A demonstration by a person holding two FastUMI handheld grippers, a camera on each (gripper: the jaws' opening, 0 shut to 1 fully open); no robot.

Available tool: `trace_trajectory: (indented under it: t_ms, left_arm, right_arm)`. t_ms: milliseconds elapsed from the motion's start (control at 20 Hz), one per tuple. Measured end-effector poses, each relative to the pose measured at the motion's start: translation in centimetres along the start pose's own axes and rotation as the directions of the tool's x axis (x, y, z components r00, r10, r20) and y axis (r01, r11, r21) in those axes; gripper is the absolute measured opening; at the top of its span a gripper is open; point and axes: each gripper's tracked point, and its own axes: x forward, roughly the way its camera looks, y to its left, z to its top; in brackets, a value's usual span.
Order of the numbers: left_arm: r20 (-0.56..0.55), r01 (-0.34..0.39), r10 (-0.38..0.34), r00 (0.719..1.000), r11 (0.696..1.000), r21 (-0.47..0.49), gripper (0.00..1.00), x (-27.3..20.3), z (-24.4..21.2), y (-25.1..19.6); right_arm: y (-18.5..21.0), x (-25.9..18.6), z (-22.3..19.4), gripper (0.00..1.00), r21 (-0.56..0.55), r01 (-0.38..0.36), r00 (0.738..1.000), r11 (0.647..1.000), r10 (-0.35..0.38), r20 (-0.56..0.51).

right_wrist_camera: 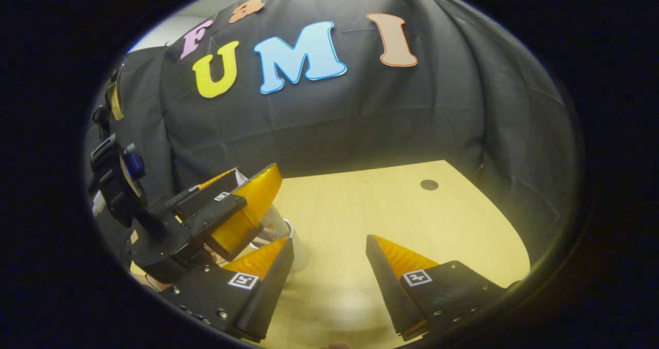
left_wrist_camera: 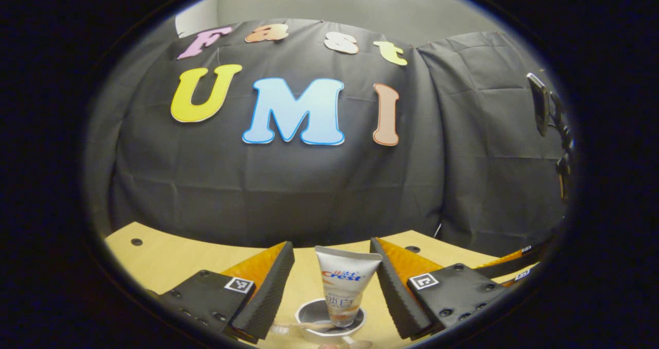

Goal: Put the toothbrush and toothpaste on the desktop into the cup, then pick up the cup and place it on the coaster on the desktop.

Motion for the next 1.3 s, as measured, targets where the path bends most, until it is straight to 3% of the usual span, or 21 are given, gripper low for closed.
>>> trace_trajectory:
  t_ms: [700,1300]
  left_arm:
    - [0.075,-0.037,0.035,0.997,0.999,0.029,0.90,-3.5,4.8,2.4]
    - [0.102,-0.135,0.132,0.986,0.990,0.031,0.93,-9.0,7.3,9.1]
  right_arm:
    - [3.1,0.1,-0.7,0.86,-0.028,-0.034,0.999,0.999,0.034,-0.032]
    - [7.2,2.6,-5.2,0.86,-0.054,-0.041,0.976,0.998,0.028,-0.216]
